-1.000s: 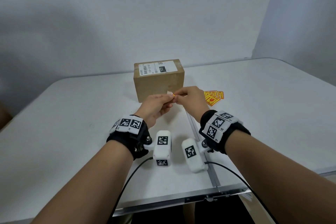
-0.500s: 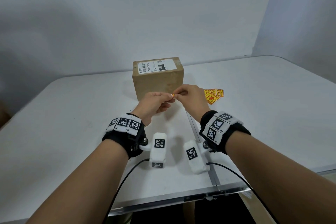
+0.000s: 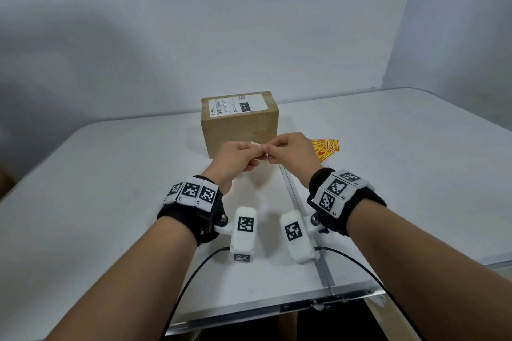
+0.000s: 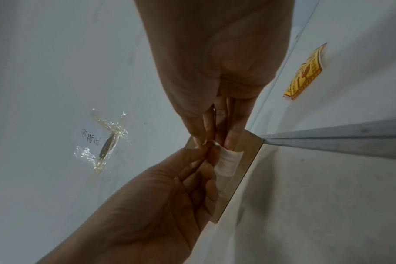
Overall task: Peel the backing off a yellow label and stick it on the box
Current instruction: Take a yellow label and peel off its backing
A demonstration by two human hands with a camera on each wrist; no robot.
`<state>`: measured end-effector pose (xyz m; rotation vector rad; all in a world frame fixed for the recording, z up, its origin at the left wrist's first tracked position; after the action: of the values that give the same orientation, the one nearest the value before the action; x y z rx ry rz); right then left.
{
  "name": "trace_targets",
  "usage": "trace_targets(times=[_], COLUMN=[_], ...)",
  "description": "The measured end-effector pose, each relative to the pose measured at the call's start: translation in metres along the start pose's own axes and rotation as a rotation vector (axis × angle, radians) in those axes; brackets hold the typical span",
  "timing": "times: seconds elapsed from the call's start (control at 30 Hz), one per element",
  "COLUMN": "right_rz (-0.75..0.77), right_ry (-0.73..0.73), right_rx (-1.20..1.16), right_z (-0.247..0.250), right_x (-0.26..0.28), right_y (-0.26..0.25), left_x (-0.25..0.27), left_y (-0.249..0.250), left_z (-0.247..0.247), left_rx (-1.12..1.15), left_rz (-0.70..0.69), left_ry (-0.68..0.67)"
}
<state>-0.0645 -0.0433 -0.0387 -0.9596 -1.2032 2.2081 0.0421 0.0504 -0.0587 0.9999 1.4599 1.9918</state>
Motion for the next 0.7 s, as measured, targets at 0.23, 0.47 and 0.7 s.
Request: trace_targets(times=[0.23,0.47,0.7], right_rz=[-0.035,-0.088,-0.121], right_ry=[-0.017,-0.030,-0.054], right_rx=[-0.036,-0.078,-0.164], right_z=[-0.003,-0.008,-0.007], right_x=[0.000,-0.001,-0.001], right_y=[0.006,0.015,0.017], left_x=[0.003,0.003,0.007], left_y=[0.004,0.004,0.013], left_z=[0.000,0.000,-0.003], left_rx=[-0.065,-0.137,-0.152], left_rz=[-0.017,-0.031,-0.068], left_ry=[0.004,0.019,0.034])
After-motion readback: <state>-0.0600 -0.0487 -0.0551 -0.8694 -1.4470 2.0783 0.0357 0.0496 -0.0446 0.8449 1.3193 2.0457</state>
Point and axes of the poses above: each hand's wrist, its own x-axis away from the middle knuckle, its own z-axis out of the back of the hand, y = z × x, the point moved 9 cm from there along -x, towards the middle knuckle, and after that the axes turned 14 degrees about z, right-handed, at the moved point
